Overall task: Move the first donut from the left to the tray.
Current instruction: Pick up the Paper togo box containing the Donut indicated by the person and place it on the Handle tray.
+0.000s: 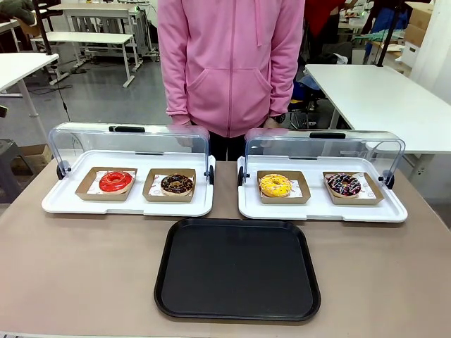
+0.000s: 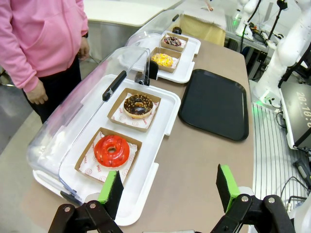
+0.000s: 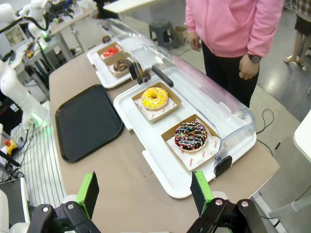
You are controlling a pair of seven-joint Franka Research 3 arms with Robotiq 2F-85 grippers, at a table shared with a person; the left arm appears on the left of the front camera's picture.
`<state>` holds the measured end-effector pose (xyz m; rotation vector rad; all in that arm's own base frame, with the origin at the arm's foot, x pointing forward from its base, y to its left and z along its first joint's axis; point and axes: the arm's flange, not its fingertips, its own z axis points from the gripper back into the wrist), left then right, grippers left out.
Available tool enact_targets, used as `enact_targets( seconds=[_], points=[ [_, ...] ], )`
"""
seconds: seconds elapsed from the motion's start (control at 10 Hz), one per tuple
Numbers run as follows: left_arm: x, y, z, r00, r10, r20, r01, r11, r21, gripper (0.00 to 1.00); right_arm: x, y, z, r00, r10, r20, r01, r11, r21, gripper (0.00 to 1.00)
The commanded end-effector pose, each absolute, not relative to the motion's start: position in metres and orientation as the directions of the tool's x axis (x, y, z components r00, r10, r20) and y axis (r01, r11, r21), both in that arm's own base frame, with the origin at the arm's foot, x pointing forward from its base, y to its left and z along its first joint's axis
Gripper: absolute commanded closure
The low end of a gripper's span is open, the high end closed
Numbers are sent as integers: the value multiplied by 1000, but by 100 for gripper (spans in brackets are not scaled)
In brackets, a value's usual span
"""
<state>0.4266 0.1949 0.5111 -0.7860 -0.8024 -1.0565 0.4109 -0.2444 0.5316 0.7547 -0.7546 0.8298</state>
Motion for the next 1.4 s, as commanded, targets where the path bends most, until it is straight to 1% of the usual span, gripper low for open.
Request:
enact_targets(
  seconds=[0.0,1.3],
  points=[
    [425,195,510,282,-432,857,944,287,-165,0,411,-245,532,458,353,816,-844,460,275,0],
    [425,195,510,282,-432,857,944,287,-165,0,411,-245,532,458,353,816,-844,460,275,0]
  ],
)
